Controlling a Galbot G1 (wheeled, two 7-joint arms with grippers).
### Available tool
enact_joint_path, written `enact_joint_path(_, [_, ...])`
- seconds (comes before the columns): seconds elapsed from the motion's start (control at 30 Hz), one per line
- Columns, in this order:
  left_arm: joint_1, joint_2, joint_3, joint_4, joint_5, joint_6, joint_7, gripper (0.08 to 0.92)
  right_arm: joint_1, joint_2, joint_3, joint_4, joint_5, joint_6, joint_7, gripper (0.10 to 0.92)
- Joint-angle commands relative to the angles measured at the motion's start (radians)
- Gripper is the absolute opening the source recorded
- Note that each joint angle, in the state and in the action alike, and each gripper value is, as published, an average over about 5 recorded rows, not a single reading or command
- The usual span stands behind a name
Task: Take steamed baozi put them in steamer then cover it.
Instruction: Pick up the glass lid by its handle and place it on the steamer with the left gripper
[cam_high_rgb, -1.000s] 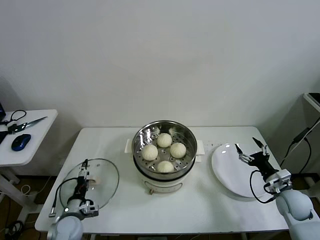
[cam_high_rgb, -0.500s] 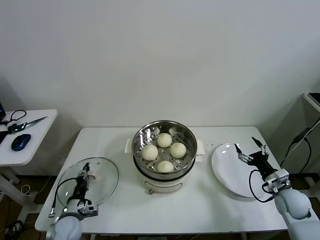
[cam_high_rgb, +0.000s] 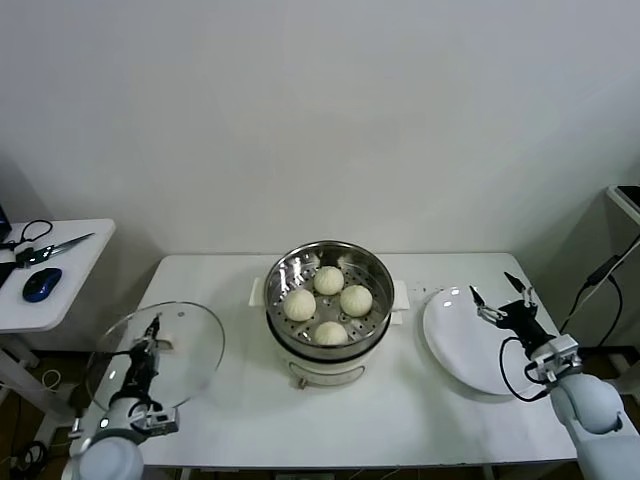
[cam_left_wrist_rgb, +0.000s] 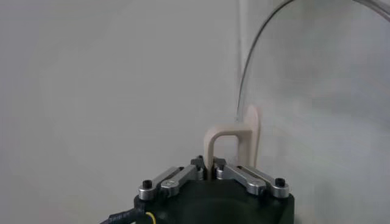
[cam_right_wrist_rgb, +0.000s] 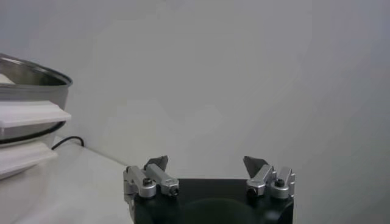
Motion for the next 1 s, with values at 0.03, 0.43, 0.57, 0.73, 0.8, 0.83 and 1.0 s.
enact_joint_path(0.03, [0.138,0.121,0.001,-0.361,-0.051,0.245,0.031,0.150,0.010,0.000,-0.007,-0.014,-0.011,0.005,-0.003,0.823])
enact_joint_path(0.43, [-0.128,0.382,0.352,-0.400,-0.129,0.578,0.053,0.150,0.030,0.005,-0.018,-0.038,-0.038,0.004,-0.001,0.823])
enact_joint_path(0.57, [-0.341,0.386,0.569,-0.384,-0.112,0.668,0.166,0.150,0.035,0.018,-0.016,-0.056,-0.055,0.010,0.000,0.823])
enact_joint_path(0.73, [-0.530,0.242,0.740,-0.327,0.002,0.683,0.296,0.150,0.031,0.031,-0.005,-0.075,-0.070,0.018,0.000,0.823])
enact_joint_path(0.8, [-0.587,0.183,0.796,-0.294,0.058,0.683,0.333,0.150,0.029,0.034,-0.001,-0.080,-0.076,0.020,0.000,0.823])
enact_joint_path(0.83, [-0.606,0.158,0.820,-0.277,0.079,0.683,0.348,0.150,0.027,0.035,0.002,-0.083,-0.078,0.022,-0.001,0.823])
enact_joint_path(1.0, [-0.639,-0.012,0.892,-0.182,0.175,0.683,0.384,0.150,0.025,0.035,0.015,-0.094,-0.082,0.028,-0.002,0.823])
